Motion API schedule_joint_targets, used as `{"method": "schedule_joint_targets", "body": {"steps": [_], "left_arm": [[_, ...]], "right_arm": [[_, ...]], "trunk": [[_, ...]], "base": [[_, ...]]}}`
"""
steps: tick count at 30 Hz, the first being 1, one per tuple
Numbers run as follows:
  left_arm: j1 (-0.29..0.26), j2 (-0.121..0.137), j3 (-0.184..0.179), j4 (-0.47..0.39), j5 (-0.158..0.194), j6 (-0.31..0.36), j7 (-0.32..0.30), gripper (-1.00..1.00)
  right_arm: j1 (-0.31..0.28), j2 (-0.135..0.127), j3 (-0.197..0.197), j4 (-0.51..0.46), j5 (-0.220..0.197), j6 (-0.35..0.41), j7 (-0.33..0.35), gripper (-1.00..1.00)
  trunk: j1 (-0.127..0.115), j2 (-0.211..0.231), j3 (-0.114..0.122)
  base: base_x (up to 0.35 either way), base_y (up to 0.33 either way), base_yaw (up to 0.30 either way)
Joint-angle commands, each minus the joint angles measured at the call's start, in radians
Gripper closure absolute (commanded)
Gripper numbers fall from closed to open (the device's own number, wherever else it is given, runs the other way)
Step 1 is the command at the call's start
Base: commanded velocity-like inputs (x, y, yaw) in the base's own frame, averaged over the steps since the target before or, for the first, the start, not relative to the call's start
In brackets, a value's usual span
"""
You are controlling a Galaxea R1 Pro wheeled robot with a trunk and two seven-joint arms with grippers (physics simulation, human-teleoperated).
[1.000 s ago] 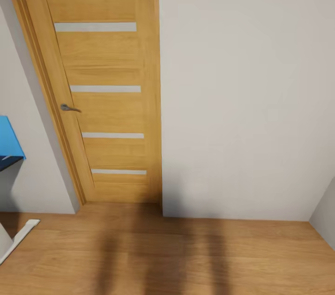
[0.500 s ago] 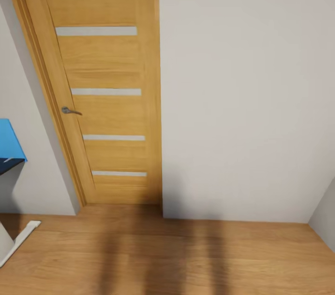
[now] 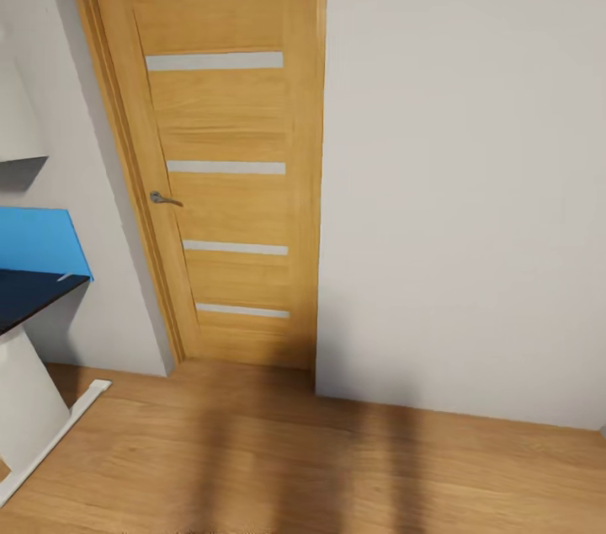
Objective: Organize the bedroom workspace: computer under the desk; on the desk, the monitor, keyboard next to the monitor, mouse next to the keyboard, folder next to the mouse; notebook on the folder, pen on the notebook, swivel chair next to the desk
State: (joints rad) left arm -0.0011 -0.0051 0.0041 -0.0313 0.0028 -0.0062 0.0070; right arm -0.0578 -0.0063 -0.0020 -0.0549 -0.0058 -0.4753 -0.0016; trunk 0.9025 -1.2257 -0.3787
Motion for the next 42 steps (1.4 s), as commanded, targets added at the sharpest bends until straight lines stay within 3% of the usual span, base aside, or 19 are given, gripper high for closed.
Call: {"method": "schedule_joint_targets", "body": {"steps": [1,7,12,15,19,21,23,24,26,27,28,42], "left_arm": [[0.0,0.007,0.0,-0.016,0.0,-0.001,0.001,-1.0],[0.0,0.035,0.0,-0.105,0.002,-0.001,0.002,-1.0],[0.0,0.046,0.004,-0.219,0.003,-0.001,0.002,-1.0],[0.0,0.049,0.006,-0.377,0.003,-0.001,0.002,-1.0],[0.0,0.05,0.01,-0.45,0.006,-0.001,0.003,-1.0],[0.0,0.049,0.063,-0.427,0.051,-0.019,0.001,-1.0],[0.0,0.047,0.08,-0.4,0.065,-0.058,0.0,-1.0],[0.0,0.047,0.09,-0.367,0.073,-0.117,-0.001,-1.0],[0.0,0.048,0.096,-0.354,0.077,-0.16,0.0,-1.0],[0.0,0.047,0.105,-0.342,0.082,-0.254,0.0,-1.0],[0.0,0.047,0.107,-0.338,0.083,-0.281,0.001,-1.0],[0.0,0.048,0.105,-0.275,0.084,-0.302,0.002,-1.0]], "right_arm": [[0.0,-0.001,-0.001,-0.02,-0.001,-0.01,-0.001,-1.0],[-0.001,-0.003,-0.003,-0.125,-0.003,-0.017,-0.014,-1.0],[-0.004,0.003,-0.004,-0.197,-0.004,-0.019,-0.076,-1.0],[-0.05,0.02,-0.005,-0.244,-0.005,-0.019,-0.117,-1.0],[-0.103,0.023,-0.005,-0.246,-0.005,-0.02,-0.123,-1.0],[-0.12,0.025,-0.005,-0.243,-0.005,-0.021,-0.125,-1.0],[-0.123,0.026,-0.005,-0.227,-0.005,-0.022,-0.125,-1.0],[-0.125,0.028,-0.004,-0.196,-0.005,-0.031,-0.126,-1.0],[-0.126,0.029,-0.003,-0.182,-0.005,-0.053,-0.126,-1.0],[-0.126,0.029,-0.002,-0.165,-0.001,-0.102,-0.126,-1.0],[-0.126,0.028,-0.002,-0.162,0.001,-0.111,-0.126,-1.0],[-0.126,0.029,0.002,-0.159,0.005,-0.117,-0.125,-1.0]], "trunk": [[-0.004,0.007,0.001],[-0.027,0.049,0.014],[-0.046,0.084,0.024],[-0.058,0.105,0.03],[-0.073,0.133,0.038],[-0.081,0.147,0.042],[-0.084,0.154,0.043],[-0.084,0.154,0.042],[-0.084,0.154,0.04],[-0.084,0.154,0.039],[-0.084,0.154,0.039],[-0.084,0.154,0.027]], "base": [[0.0,0.0,0.234],[0.0,0.0,0.223],[0.0,0.0,0.21],[0.0,0.0,0.208],[0.0,0.0,0.207],[0.0,0.0,0.207],[0.0,0.0,0.218],[0.0,0.0,0.234],[0.0,0.0,0.237],[0.0,0.0,0.244],[0.0,0.0,0.245],[0.002,-0.007,0.245]]}}
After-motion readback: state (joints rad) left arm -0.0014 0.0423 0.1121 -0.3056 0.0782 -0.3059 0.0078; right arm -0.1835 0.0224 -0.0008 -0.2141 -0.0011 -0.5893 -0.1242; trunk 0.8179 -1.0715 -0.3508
